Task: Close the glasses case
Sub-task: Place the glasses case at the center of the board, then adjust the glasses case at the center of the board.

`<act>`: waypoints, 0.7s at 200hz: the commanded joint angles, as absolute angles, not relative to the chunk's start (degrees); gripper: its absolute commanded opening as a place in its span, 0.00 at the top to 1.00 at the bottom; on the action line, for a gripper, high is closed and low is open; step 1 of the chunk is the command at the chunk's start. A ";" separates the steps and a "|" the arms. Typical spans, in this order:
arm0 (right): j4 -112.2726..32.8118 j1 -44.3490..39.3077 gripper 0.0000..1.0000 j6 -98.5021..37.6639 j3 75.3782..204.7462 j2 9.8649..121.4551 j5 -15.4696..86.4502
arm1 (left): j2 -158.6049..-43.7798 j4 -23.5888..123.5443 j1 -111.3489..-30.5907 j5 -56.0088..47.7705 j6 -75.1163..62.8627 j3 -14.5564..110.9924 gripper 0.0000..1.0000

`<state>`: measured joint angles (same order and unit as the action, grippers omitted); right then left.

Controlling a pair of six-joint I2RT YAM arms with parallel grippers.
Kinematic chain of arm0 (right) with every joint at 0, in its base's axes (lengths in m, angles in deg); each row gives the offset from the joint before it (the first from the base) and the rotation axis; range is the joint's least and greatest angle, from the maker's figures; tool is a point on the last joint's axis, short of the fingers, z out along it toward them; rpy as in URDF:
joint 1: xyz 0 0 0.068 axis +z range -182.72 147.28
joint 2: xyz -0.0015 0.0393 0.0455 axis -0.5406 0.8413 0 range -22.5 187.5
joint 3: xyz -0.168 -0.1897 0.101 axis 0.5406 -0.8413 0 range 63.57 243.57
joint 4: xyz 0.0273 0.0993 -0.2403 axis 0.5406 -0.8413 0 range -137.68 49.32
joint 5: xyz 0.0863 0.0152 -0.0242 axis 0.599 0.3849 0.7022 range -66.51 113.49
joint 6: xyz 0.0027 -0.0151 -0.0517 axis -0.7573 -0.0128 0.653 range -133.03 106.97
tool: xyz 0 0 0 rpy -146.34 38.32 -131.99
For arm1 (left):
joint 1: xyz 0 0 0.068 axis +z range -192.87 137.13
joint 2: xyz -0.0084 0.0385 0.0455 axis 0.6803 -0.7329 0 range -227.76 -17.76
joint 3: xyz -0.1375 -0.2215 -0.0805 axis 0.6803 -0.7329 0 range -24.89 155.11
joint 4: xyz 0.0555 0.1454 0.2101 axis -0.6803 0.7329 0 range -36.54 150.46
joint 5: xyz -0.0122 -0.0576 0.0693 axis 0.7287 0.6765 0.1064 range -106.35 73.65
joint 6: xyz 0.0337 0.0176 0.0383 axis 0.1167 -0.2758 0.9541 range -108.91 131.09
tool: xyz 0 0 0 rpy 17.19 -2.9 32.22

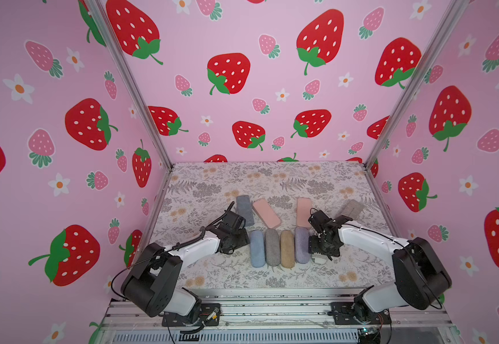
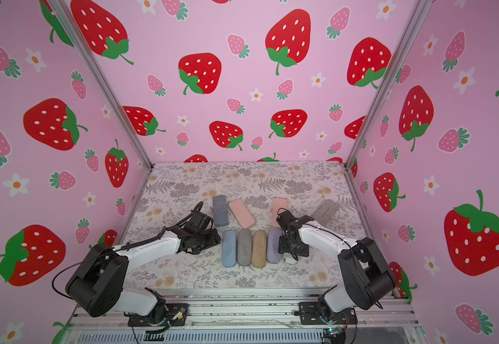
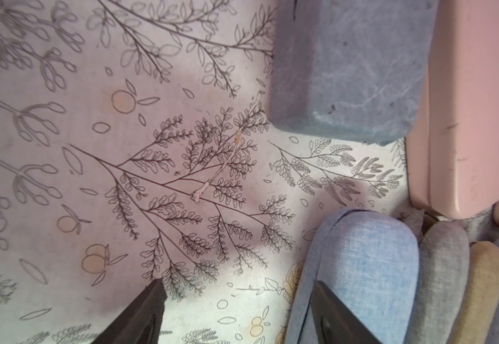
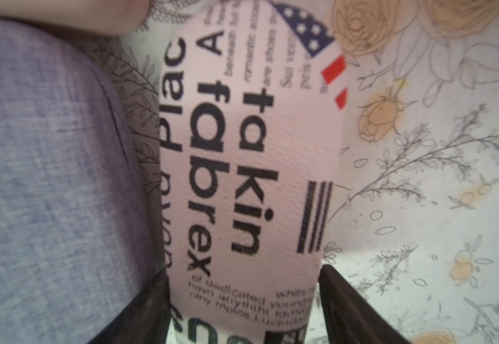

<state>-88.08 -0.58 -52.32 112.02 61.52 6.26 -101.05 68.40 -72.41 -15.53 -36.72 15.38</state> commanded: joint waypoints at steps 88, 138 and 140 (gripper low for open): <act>-98.60 -0.98 0.76 -54.56 115.58 52.56 0.39 | -106.99 68.64 -76.29 -16.35 -37.16 19.68 0.73; -98.48 -3.42 0.84 -56.59 115.47 55.42 -1.70 | -108.72 69.37 -77.45 -17.22 -37.09 20.98 0.79; -98.37 -3.56 0.84 -56.69 115.50 55.45 -1.66 | -108.77 69.37 -77.49 -17.22 -37.08 20.97 0.79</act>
